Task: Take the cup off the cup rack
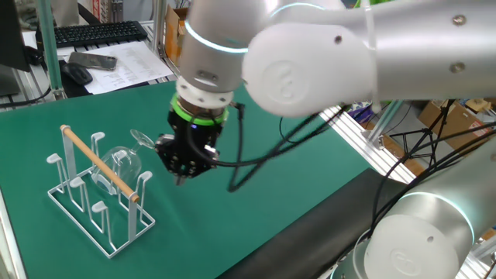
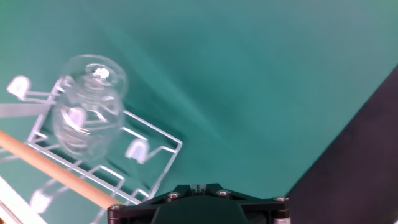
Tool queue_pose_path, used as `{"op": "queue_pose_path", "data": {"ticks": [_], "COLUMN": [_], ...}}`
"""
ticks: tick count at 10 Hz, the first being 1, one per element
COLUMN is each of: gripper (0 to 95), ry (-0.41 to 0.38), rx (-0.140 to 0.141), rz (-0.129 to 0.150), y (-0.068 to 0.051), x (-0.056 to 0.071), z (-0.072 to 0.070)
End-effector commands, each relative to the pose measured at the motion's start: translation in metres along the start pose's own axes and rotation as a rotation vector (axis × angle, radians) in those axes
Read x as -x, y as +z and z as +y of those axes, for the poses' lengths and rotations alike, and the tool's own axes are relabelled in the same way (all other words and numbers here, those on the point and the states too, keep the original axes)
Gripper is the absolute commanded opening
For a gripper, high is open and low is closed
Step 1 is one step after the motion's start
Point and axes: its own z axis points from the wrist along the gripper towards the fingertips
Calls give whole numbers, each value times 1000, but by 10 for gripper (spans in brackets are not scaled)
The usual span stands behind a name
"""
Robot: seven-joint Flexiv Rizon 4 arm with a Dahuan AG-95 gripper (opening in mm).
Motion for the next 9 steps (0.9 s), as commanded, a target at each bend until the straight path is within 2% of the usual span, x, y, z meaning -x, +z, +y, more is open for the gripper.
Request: {"op": "queue_pose_path", "data": {"ticks": [1, 6, 9], "gripper": [0, 0, 0], "ry": [-17, 6, -12], "rx": [0, -4, -9], "rz": [-4, -14, -17], "y": [0, 5, 8], "x": [4, 9, 11], "z": [1, 9, 12]}}
